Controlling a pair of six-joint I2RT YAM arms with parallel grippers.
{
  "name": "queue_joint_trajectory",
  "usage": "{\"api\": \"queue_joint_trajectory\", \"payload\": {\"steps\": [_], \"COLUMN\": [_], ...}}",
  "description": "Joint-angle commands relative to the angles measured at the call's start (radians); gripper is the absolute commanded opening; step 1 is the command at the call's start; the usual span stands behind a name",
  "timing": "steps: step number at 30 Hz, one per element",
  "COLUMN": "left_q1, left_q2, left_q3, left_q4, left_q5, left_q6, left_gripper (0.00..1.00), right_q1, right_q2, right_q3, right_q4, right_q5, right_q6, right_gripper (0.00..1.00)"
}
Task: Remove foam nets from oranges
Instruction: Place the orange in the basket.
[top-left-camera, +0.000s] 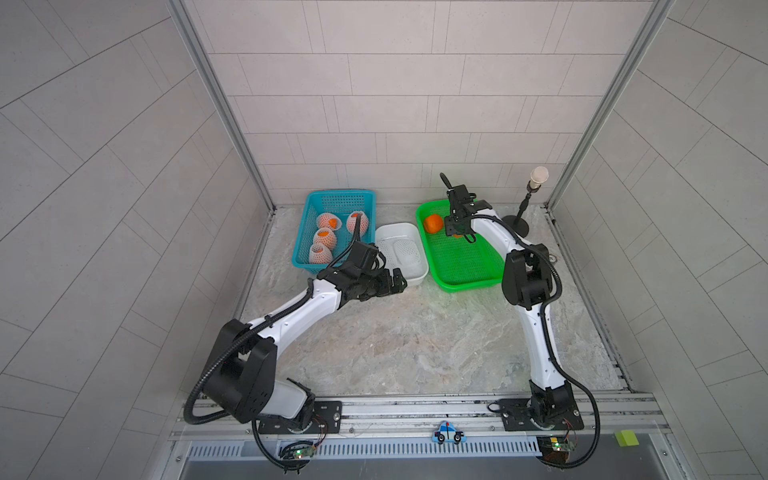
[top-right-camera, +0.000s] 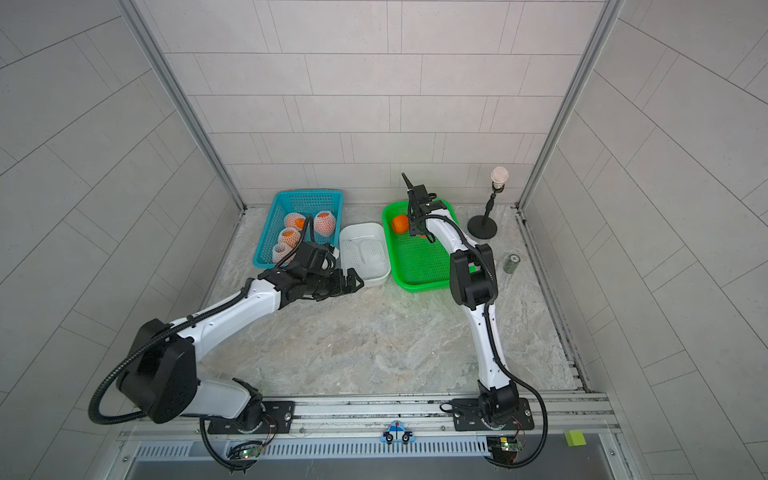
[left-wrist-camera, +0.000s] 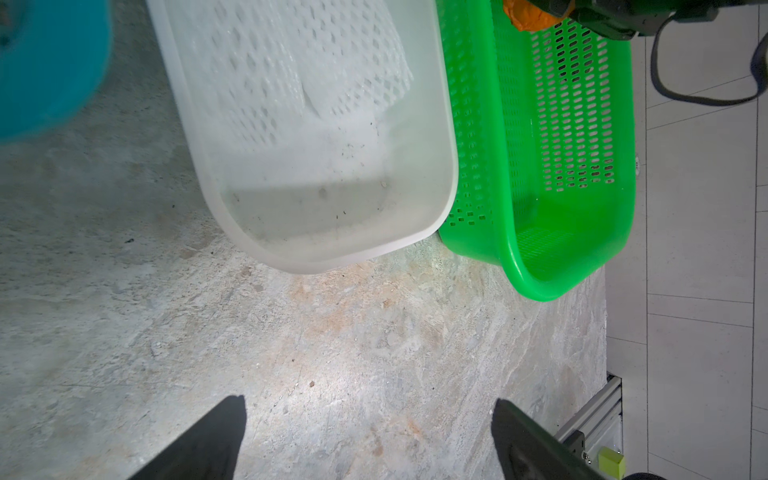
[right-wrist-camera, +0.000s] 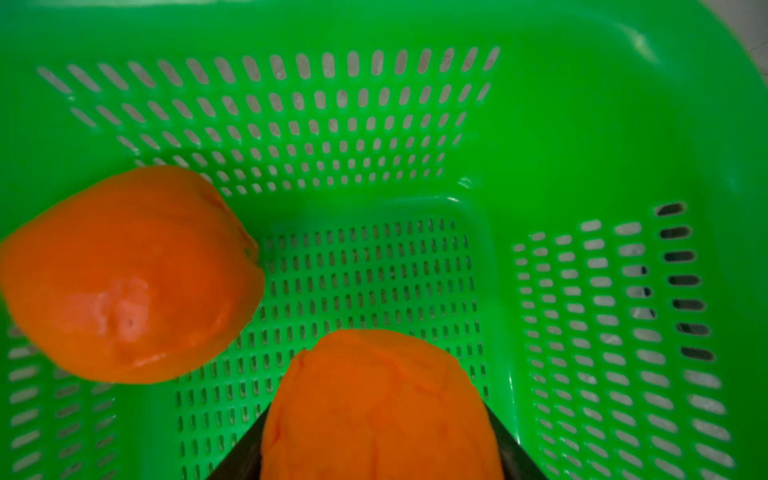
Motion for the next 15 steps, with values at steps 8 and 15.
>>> {"api": "queue_joint_trajectory", "payload": {"steps": [8, 15], "left_q1": [0.0, 0.001], "left_q2": [-0.007, -0.029], "left_q3": [0.0, -0.019], "left_q4": [0.018, 0.032], "left_q5": [0.007, 0.009], "left_q6": [0.012, 0.0], "left_gripper": [1.0, 1.0], "right_q1": [-0.008, -0.015], "right_q2": [0.113, 0.137], "right_q3": [0.167, 0.19], "right_q4": [-0.061, -0.014], "right_q5": [0.058, 0.082], "right_q6": [-0.014, -0.017], "right_gripper": [0.52, 0.53]}}
